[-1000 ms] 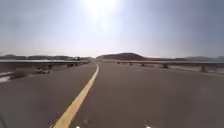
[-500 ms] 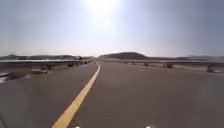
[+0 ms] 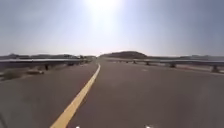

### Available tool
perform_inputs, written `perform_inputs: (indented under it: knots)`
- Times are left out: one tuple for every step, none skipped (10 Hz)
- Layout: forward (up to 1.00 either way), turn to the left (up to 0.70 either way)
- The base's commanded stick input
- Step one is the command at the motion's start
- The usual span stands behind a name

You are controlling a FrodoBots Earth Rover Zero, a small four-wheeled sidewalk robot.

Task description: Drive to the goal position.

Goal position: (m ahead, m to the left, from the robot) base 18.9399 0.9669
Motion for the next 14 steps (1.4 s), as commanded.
perform_inputs:
  knots:
    - [0.7,0.0]
    - [0.7,0.0]
    - [0.7,0.0]
    - [0.7,0.0]
    - [0.7,0.0]
    - [0.7,0.0]
    - [0.7,0.0]
    - [0.7,0.0]
    - [0.7,0.0]
    - [0.7,0.0]
    - [0.7,0.0]
    - [0.7,0.0]
    - [0.7,0.0]
    - [0.7,0.0]
